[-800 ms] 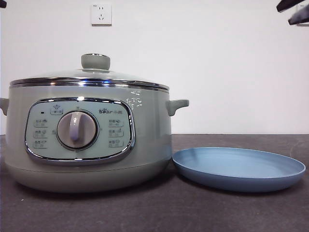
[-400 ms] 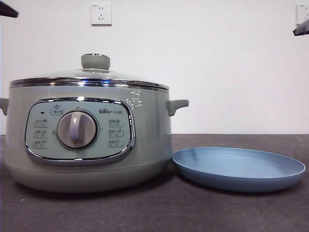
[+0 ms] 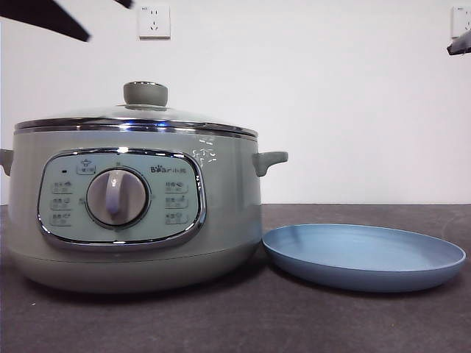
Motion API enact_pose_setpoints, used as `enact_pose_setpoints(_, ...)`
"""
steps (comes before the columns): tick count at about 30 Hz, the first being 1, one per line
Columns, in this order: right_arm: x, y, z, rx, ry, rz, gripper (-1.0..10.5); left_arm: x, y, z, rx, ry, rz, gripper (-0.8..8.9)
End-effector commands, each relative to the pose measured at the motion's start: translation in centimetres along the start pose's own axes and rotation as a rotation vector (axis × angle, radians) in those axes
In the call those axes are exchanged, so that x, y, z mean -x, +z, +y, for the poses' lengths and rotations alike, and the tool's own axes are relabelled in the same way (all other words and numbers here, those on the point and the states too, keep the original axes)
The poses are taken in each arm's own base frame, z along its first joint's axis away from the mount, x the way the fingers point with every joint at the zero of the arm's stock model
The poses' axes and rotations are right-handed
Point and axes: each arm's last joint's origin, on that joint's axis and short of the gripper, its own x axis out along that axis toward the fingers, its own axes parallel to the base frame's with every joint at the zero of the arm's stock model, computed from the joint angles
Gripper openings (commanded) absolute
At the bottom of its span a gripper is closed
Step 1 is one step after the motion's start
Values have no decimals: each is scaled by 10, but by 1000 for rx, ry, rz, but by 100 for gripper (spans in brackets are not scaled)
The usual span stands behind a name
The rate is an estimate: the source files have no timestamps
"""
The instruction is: Take the pumpkin out from the steamer,put the pumpkin in the blue plate,close the lid
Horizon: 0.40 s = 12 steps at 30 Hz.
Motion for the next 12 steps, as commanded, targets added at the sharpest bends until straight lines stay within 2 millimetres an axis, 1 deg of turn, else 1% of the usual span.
enact_pose_setpoints(1,0,1,1,-7,3,-5,536,-18,3,-7,-63,8,43,409)
enact_pose_setpoints(5,0,1,1,-9,3,-4,536,-43,0,-12,-85,17,107,409)
enact_pose_setpoints(8,0,1,1,-10,3,-2,536,-59,-5,-11,-89,46,160,409)
enact_pose_setpoints(12,0,1,1,-11,3,0,536,-73,-11,-10,-89,44,205,409)
